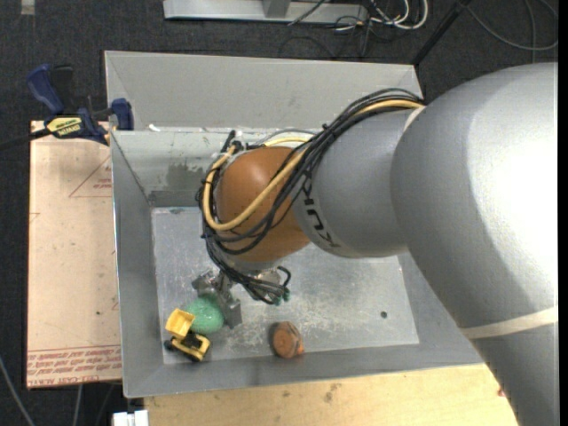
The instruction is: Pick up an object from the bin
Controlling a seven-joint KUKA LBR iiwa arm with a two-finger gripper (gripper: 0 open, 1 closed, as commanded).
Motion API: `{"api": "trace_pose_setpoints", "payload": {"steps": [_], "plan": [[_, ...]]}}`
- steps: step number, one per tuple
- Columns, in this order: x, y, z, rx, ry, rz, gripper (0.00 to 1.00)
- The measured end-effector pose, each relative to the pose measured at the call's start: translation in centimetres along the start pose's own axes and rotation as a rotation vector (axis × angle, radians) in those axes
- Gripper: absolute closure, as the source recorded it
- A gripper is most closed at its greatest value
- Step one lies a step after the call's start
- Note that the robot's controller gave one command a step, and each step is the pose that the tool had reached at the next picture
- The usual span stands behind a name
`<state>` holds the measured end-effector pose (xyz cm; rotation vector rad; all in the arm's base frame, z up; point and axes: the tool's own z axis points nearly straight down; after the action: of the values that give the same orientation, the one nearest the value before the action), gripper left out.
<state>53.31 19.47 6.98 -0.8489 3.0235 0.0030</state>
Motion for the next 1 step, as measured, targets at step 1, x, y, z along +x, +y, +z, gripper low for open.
{"api": "trace_pose_setpoints", "payload": {"steps": [1], "plan": [[-0.49, -1.4, -11.26, 0.001, -0.002, 0.044, 1.0]]}}
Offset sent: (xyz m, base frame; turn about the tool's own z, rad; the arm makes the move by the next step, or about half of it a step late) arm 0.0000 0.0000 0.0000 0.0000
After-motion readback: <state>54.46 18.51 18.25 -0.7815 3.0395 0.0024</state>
